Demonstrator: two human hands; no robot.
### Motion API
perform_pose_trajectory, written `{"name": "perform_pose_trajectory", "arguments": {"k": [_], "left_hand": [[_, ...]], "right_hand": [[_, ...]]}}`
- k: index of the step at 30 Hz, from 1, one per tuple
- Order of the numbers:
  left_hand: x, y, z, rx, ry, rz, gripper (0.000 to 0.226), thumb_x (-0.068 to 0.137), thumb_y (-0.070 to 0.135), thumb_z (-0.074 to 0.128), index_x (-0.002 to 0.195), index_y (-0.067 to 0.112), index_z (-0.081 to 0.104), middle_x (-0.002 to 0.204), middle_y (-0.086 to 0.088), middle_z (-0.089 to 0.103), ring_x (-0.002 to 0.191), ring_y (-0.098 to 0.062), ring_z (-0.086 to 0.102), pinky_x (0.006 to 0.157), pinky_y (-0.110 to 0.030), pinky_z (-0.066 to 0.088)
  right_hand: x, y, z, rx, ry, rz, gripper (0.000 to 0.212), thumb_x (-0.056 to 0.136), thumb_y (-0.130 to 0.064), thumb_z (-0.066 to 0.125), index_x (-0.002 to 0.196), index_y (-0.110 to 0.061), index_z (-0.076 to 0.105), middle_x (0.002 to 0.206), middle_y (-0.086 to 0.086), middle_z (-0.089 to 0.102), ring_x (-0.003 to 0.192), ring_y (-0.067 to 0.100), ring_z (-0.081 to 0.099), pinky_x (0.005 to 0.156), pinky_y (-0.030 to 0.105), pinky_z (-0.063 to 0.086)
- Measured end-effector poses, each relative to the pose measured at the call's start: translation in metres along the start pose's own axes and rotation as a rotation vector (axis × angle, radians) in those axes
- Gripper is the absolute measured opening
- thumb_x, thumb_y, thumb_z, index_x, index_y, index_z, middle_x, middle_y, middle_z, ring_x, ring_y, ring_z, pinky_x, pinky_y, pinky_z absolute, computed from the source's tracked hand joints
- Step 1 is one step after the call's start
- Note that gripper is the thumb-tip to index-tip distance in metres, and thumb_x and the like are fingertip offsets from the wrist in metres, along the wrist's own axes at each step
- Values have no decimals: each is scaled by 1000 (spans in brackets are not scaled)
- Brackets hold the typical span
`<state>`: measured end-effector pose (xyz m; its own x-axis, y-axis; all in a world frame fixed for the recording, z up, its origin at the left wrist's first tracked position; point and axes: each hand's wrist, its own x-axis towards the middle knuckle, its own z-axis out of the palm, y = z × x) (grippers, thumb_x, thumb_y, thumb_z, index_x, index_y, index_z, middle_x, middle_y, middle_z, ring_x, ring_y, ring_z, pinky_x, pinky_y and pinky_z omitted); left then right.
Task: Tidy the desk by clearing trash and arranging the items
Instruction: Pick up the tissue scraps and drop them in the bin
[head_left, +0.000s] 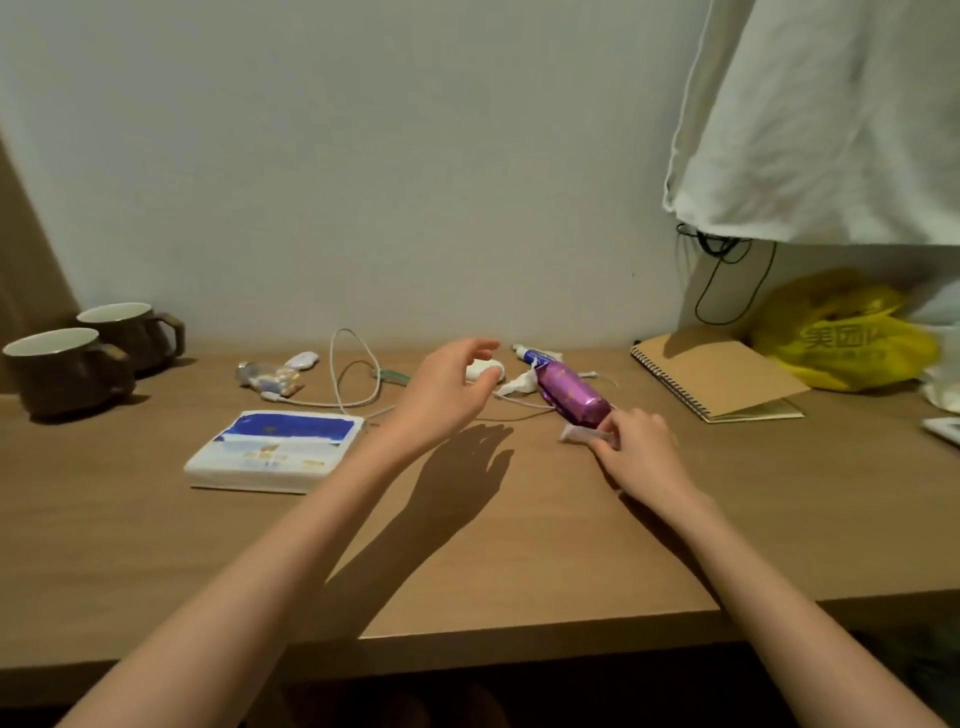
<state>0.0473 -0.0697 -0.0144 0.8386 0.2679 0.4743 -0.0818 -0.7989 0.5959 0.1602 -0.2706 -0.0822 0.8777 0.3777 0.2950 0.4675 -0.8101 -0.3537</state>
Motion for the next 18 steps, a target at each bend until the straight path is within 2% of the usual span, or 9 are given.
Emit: {"name": "perform_pose_trajectory", "arguments": {"k": [5, 7, 9, 11, 13, 14, 16, 18], "left_hand": [[42, -17, 31, 164, -124, -25, 41, 92, 28, 51, 132, 18, 49, 124, -1, 61, 117, -18, 54, 95, -32, 43], [55, -23, 42, 201, -166, -43, 42, 93, 27, 51, 134, 18, 48, 126, -2, 60, 117, -20, 54, 94, -32, 43], [68, -28, 51, 224, -210, -69, 42, 92, 27, 51, 133, 19, 48, 128, -2, 59, 116, -20, 55, 93, -33, 45], [79, -32, 58, 262, -257, -86, 43, 91, 29, 53, 132, 20, 50, 129, -2, 59, 115, -21, 55, 93, -35, 46], [87, -34, 65, 290, -267, -87, 45, 89, 33, 57, 132, 21, 51, 128, -1, 60, 116, -21, 55, 92, -35, 46], [89, -35, 68, 296, -264, -84, 46, 88, 35, 58, 132, 22, 51, 127, -1, 60, 115, -21, 56, 92, -35, 46], [92, -37, 75, 311, -264, -75, 47, 87, 38, 59, 131, 22, 51, 124, 0, 61, 111, -21, 58, 90, -37, 48], [92, -41, 82, 343, -262, -61, 43, 87, 38, 58, 127, 22, 54, 118, -1, 65, 107, -22, 60, 87, -37, 50]], "right_hand": [[-1, 1, 7, 188, 87, -119, 11, 89, -23, 60, 80, -21, 53, 87, -1, 59, 86, 26, 53, 72, 35, 38], [-3, -1, 4, 297, 157, -127, 8, 92, -19, 57, 84, -18, 54, 84, -1, 60, 81, 22, 54, 66, 33, 36], [-6, -5, -1, 425, 190, -112, 8, 96, -16, 51, 91, -16, 56, 83, 0, 64, 75, 17, 61, 63, 33, 45], [-9, -10, -6, 562, 195, -86, 14, 98, -10, 45, 94, -14, 57, 81, 3, 64, 62, 8, 64, 51, 25, 49], [-7, -12, -8, 637, 240, -76, 20, 98, -4, 41, 94, -13, 57, 78, 8, 62, 57, 4, 62, 48, 16, 47], [-6, -13, -8, 659, 256, -68, 22, 98, -2, 39, 93, -13, 58, 78, 10, 61, 57, 6, 59, 49, 16, 48], [-3, -14, -6, 681, 248, -52, 28, 98, 0, 36, 92, -17, 57, 81, 8, 57, 56, 11, 55, 48, 27, 54], [-2, -13, -3, 644, 222, -50, 32, 97, 1, 32, 94, -21, 56, 86, 5, 56, 54, 14, 55, 45, 33, 53]]}}
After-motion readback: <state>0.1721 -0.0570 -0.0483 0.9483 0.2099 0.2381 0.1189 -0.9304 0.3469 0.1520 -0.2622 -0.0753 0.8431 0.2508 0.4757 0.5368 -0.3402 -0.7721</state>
